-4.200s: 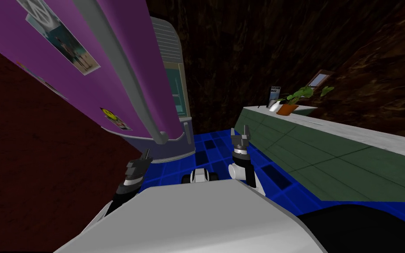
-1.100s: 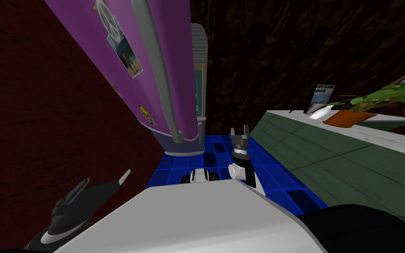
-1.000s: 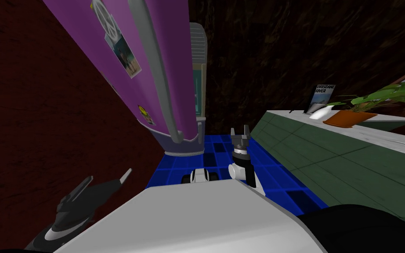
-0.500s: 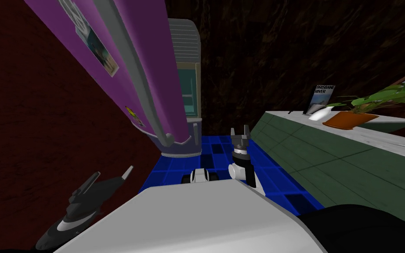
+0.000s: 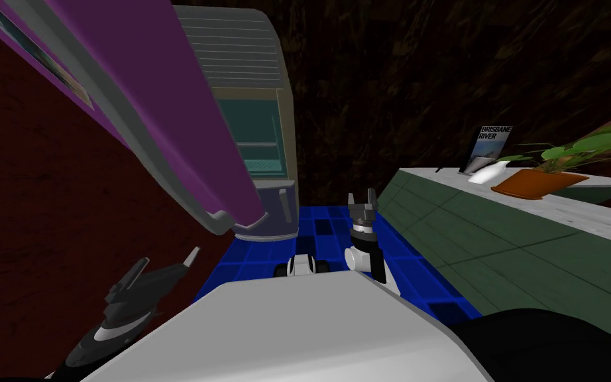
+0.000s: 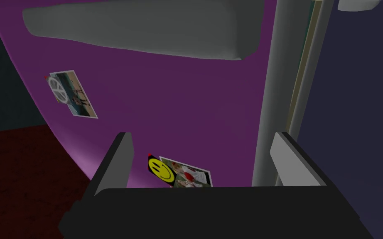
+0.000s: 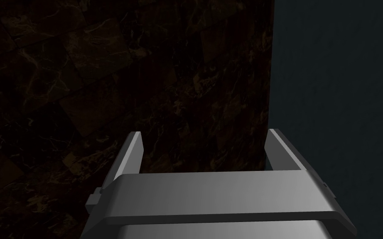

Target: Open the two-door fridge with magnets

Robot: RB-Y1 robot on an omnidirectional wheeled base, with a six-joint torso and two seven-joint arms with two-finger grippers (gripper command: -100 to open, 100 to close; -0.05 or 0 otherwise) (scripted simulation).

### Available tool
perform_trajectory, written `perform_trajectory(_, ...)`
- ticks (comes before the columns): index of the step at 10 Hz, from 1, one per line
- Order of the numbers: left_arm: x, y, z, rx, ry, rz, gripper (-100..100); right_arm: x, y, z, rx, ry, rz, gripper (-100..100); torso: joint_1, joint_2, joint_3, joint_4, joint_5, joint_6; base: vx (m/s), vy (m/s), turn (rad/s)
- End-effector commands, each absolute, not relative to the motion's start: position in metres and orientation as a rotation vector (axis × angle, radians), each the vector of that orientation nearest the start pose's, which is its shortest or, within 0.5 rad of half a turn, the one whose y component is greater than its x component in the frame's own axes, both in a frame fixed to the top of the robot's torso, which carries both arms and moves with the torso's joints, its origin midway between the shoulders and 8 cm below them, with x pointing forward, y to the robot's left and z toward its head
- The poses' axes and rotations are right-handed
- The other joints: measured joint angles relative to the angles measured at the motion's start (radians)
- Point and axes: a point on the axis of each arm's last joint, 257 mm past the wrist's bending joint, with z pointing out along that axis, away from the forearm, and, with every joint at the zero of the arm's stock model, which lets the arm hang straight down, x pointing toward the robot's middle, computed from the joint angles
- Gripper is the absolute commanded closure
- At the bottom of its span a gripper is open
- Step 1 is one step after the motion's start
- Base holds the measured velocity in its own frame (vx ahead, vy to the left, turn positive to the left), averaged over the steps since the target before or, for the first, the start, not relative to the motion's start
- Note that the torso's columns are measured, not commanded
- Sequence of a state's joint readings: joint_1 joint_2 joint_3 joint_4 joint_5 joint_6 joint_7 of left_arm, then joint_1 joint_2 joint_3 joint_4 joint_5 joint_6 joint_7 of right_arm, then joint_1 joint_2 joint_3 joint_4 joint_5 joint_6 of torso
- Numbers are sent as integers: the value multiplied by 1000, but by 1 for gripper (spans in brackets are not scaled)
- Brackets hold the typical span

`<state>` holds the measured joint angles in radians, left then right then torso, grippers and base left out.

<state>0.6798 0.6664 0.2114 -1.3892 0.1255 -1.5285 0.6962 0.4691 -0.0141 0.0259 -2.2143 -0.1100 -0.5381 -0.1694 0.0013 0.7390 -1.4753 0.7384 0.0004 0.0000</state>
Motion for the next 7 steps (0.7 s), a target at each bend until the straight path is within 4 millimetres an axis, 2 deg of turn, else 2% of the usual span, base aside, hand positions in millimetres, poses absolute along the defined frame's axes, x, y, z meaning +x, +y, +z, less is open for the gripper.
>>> perform_trajectory(1,213,432,-110,-566,971,-1706,-100,352,-282,12,784,501,1561,0,0,-1,-1,0,0,0,76,-203,2)
perform_trajectory(3,214,433,-102,-545,951,-1708,-100,352,-282,12,784,501,1561,0,-4,-2,-1,-1,-1,0,91,-216,9)
perform_trajectory(4,214,433,-104,-553,957,-1706,-100,352,-282,12,784,501,1561,0,-1,-1,-1,-1,-1,0,36,-84,7)
perform_trajectory(5,212,441,-88,-544,964,-1712,-100,352,-282,12,784,501,1561,0,6,1,1,0,1,0,76,-95,63)
perform_trajectory(6,211,443,-83,-541,967,-1715,-100,352,-282,12,784,501,1561,0,3,-1,0,0,1,0,103,-108,73)
perform_trajectory(7,211,439,-88,-542,964,-1711,-100,352,-282,12,784,501,1561,0,0,-3,-2,-1,0,0,43,-43,15)
